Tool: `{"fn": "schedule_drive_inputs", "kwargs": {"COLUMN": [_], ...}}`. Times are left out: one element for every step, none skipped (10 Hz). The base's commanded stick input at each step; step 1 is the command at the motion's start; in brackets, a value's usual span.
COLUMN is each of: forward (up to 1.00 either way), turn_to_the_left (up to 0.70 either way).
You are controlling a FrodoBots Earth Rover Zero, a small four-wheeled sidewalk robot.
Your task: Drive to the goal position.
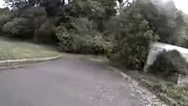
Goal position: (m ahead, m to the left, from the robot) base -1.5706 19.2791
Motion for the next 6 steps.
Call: {"fn": "schedule_drive_inputs", "kwargs": {"forward": [0.5, 0.5, 0.5, 0.5, 0.5, 0.5], "turn_to_the_left": [0.0, 0.0, 0.03, 0.23, 0.44, 0.27]}}
